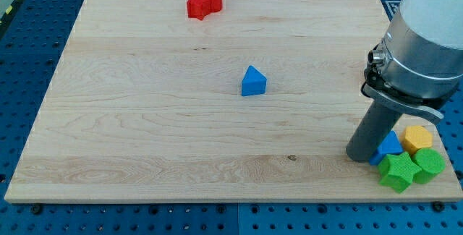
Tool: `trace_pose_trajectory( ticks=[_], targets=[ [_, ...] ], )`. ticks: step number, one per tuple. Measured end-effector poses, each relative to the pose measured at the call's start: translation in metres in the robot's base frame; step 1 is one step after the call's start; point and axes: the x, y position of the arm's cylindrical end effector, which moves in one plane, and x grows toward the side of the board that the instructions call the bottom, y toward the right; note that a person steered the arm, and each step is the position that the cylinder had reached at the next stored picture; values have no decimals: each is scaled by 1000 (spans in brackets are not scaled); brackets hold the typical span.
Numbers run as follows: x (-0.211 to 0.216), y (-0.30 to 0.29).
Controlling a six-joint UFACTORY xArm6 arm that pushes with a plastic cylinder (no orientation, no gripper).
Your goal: Move the blue triangle to the left of the green star
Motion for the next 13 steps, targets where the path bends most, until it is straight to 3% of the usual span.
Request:
trace_pose_trajectory(
  ticks=[2, 4, 5, 6, 7, 8, 10, 11, 13],
  targets=[
    [-4, 11],
    [-10, -91],
    [-36, -160],
    [-89, -197],
    [-146, -197],
    [-158, -152],
    [-54, -62],
    [-54, -50],
    [-128, -63]
  ],
)
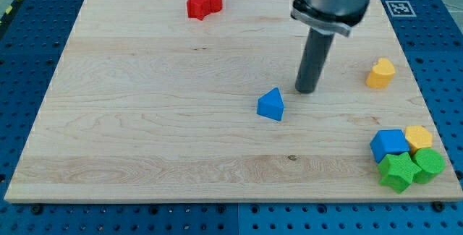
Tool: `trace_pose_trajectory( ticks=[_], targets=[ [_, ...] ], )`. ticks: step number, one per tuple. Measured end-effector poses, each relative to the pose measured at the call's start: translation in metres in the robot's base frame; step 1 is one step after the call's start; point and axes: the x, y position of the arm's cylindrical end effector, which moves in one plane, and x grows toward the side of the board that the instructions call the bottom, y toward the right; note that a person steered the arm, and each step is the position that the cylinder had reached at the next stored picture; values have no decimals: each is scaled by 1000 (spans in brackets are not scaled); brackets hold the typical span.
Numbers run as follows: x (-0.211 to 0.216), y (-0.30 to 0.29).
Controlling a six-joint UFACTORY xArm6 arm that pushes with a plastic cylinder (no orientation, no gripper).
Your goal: Move the blue triangle to the left of the green star
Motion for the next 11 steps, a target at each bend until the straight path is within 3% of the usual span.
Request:
trace_pose_trajectory(
  ticks=[1, 3, 4, 7, 8, 10, 11],
  targets=[
    [-2, -25],
    [98, -18],
    [116, -13],
    [-1, -31],
    [3, -69],
    [89, -37],
    [112, -34]
  ],
)
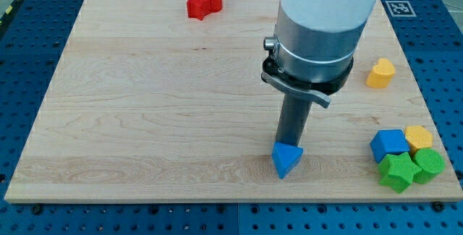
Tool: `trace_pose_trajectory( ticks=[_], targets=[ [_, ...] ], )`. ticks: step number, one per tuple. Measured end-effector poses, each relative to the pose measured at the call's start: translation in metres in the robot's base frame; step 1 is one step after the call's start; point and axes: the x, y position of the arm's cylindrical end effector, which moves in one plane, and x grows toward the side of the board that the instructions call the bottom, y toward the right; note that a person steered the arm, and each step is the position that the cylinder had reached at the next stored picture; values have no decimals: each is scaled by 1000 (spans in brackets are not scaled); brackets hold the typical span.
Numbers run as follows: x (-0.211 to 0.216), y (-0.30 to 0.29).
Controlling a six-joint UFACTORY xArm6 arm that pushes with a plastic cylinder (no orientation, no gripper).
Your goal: Move the blue triangle to the left of the green star
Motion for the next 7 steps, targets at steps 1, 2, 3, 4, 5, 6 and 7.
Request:
trace_pose_trajectory(
  ticks=[1, 2, 3, 4, 5, 6, 7],
  targets=[
    [-20, -23],
    [-21, -61],
    [11, -69],
    [22, -41],
    [22, 9],
    [22, 21],
    [22, 43]
  ],
)
